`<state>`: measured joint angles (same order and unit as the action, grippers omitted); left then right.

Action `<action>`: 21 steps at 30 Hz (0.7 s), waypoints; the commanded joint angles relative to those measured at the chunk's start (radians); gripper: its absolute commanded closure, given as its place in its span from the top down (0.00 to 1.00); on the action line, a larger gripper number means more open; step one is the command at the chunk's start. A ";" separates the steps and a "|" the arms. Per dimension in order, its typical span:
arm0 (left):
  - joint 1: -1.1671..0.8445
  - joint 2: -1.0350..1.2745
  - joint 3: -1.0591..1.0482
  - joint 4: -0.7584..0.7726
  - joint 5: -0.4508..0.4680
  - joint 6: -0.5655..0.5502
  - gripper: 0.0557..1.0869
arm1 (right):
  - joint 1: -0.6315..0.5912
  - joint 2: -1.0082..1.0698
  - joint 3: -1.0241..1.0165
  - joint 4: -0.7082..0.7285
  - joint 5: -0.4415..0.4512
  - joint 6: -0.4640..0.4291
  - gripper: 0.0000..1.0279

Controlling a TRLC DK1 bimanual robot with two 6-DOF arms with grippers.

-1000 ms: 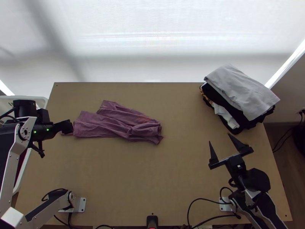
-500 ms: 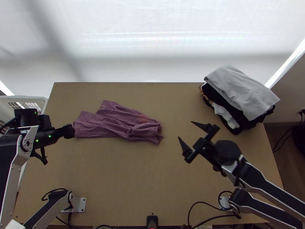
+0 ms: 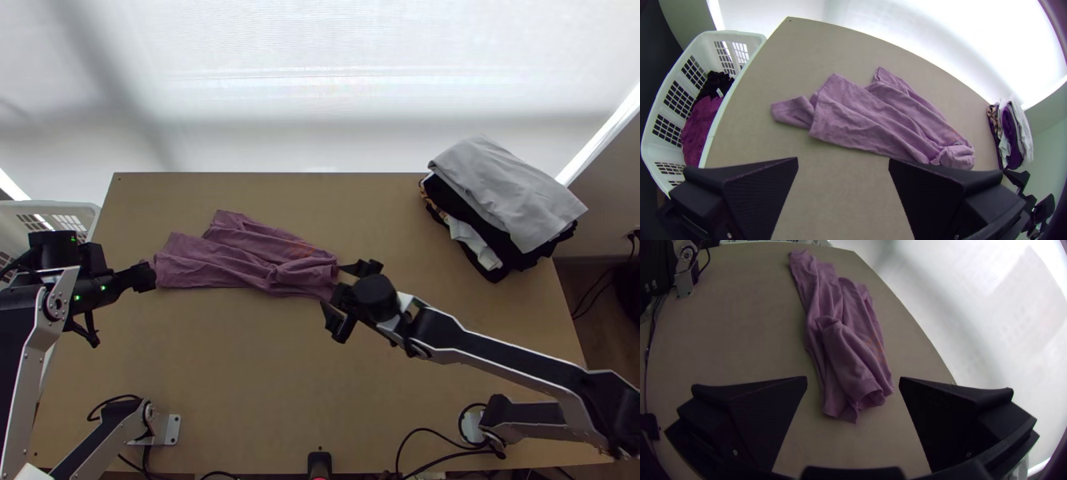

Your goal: Fold the t-shirt

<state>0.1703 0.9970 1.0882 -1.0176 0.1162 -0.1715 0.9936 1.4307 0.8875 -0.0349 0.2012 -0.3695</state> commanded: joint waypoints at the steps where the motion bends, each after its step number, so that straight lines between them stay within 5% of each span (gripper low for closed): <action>1: 0.008 -0.011 -0.017 0.011 0.005 -0.023 0.96 | 0.017 0.094 0.050 0.006 -0.002 0.040 0.92; 9: 0.014 -0.011 -0.030 0.017 0.005 -0.028 0.96 | 0.017 0.274 0.149 0.052 0.000 0.061 0.65; 21: 0.041 -0.008 -0.044 0.036 0.005 -0.023 0.96 | 0.019 0.445 0.318 0.058 -0.002 0.044 0.65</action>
<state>0.2020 0.9962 1.0672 -0.9924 0.1162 -0.1837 1.0061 1.8397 1.1545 0.0151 0.2012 -0.3218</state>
